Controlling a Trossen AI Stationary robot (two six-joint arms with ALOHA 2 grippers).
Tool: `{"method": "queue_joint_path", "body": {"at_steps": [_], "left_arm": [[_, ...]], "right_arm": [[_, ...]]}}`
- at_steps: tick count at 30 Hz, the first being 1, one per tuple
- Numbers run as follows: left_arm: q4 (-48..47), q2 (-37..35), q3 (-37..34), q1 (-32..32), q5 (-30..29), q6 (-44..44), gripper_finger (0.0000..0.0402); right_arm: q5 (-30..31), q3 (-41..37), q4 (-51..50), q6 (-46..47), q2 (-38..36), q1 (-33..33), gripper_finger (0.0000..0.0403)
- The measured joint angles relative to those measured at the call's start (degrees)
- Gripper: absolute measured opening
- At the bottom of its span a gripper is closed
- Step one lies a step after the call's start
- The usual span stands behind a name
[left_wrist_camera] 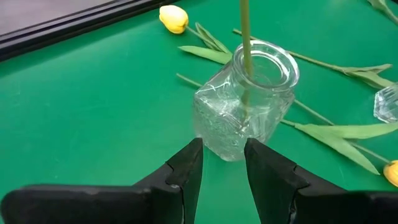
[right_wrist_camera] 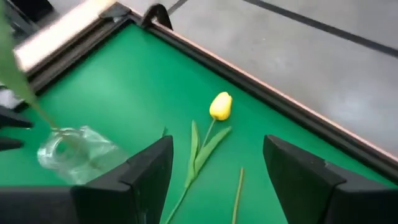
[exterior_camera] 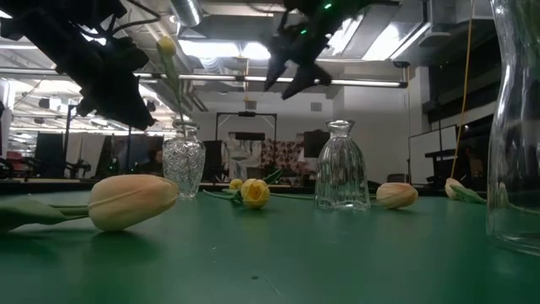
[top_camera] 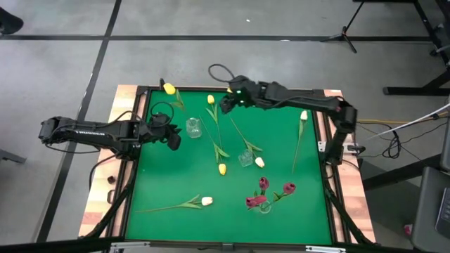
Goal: Sort flowers into vase by color
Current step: Put the top yellow tulip into the top left transparent vase
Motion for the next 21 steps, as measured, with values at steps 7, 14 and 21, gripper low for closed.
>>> {"method": "queue_joint_path", "body": {"at_steps": [7, 14, 21], "left_arm": [[-0.27, 0.0, 0.0, -0.28, 0.02, -0.06, 0.0118], [-0.01, 0.0, 0.0, -0.37, -0.01, -0.05, 0.0118], [-0.02, 0.0, 0.0, -0.37, -0.02, -0.5, 0.0118]], "right_arm": [[1.59, 3.88, -1.97, -0.95, 9.97, -0.08, 0.025], [1.56, 3.94, 0.0, 1.08, 14.95, 0.0, 0.025], [0.03, 3.97, 4.22, 2.87, 19.36, 0.41, 0.025]]}}
